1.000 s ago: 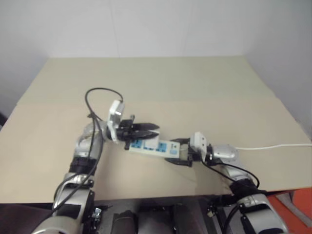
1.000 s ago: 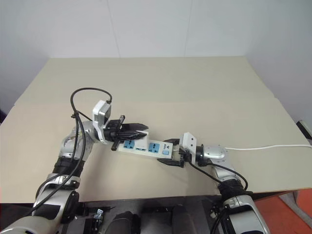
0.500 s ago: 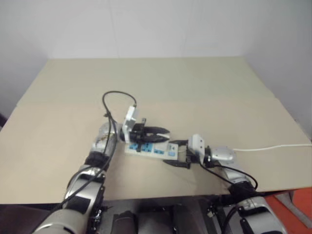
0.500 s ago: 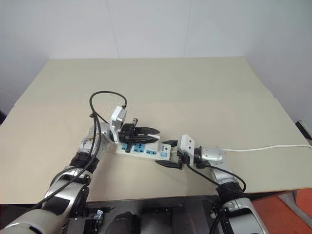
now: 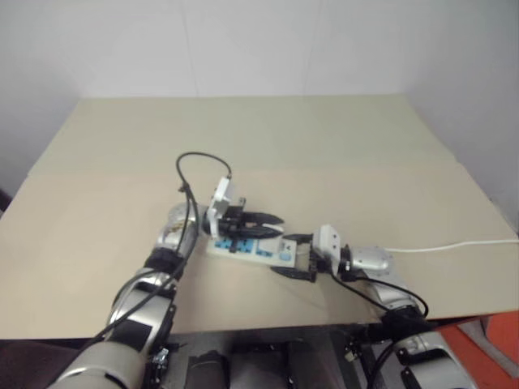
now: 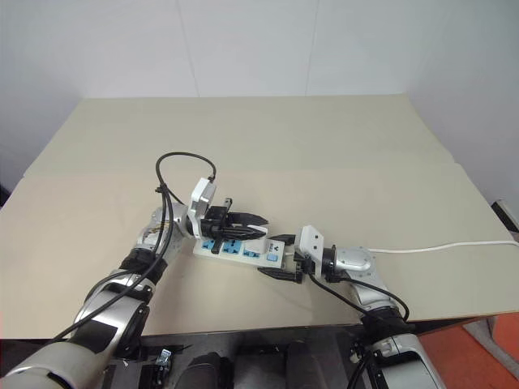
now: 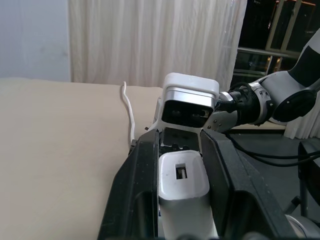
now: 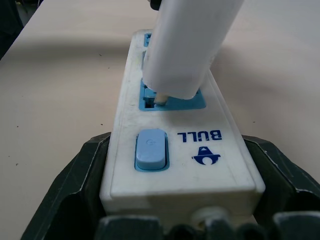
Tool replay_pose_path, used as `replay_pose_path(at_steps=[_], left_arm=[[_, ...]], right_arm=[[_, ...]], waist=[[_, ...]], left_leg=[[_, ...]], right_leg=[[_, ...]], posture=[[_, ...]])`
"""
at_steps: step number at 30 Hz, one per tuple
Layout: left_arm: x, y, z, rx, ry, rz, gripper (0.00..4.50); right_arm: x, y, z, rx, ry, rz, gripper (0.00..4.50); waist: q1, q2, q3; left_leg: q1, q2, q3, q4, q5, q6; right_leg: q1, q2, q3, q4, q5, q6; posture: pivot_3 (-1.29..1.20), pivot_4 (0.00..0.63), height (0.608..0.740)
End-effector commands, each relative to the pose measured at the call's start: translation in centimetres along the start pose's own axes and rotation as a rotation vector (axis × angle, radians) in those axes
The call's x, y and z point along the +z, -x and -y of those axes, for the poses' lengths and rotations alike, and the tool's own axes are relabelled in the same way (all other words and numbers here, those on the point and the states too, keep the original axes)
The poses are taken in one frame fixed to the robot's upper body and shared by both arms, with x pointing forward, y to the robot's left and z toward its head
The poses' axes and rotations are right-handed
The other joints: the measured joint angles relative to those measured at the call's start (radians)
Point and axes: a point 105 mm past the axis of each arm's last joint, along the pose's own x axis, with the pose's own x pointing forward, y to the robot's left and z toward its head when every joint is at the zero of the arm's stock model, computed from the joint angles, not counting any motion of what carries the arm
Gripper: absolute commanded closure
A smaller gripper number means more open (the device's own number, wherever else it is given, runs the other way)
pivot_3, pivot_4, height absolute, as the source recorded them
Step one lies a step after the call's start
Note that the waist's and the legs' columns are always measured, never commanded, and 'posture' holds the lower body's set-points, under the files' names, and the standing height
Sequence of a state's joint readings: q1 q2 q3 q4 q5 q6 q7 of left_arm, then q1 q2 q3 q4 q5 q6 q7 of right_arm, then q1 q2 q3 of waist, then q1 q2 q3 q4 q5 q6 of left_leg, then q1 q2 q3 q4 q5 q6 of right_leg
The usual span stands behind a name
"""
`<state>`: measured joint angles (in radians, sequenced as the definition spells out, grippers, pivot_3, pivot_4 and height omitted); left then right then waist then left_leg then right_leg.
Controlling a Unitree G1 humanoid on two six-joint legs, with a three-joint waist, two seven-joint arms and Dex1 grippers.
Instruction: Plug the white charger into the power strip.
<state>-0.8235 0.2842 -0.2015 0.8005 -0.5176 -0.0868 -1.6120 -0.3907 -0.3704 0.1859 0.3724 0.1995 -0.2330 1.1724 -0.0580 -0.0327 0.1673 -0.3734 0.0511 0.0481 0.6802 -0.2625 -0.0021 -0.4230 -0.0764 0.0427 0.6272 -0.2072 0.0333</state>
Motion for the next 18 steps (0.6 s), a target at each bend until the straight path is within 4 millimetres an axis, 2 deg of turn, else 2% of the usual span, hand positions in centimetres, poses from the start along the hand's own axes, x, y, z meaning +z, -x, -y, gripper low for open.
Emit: replay_pose_path(at_steps=[1, 18], left_arm=[[-0.4, 0.1, 0.1, -0.011, 0.002, -0.038, 3.53], [-1.3, 0.9, 1.2, -0.020, 0.046, -0.034, 3.53]], right_arm=[[0.0, -0.7, -0.7, 0.035, 0.005, -0.006, 1.08], [-0.2, -0.9, -0.7, 0.033, 0.005, -0.007, 1.08]], waist=[[0.000, 0.000, 0.000], [-0.006, 0.000, 0.000]], left_leg=[[0.000, 0.000, 0.000, 0.000, 0.000, 0.000], [0.001, 0.000, 0.000, 0.000, 0.000, 0.000]], right_leg=[[0.000, 0.000, 0.000, 0.000, 0.000, 0.000], [0.000, 0.000, 0.000, 0.000, 0.000, 0.000]], posture=[[0.00, 0.150, 0.740], [0.00, 0.150, 0.740]])
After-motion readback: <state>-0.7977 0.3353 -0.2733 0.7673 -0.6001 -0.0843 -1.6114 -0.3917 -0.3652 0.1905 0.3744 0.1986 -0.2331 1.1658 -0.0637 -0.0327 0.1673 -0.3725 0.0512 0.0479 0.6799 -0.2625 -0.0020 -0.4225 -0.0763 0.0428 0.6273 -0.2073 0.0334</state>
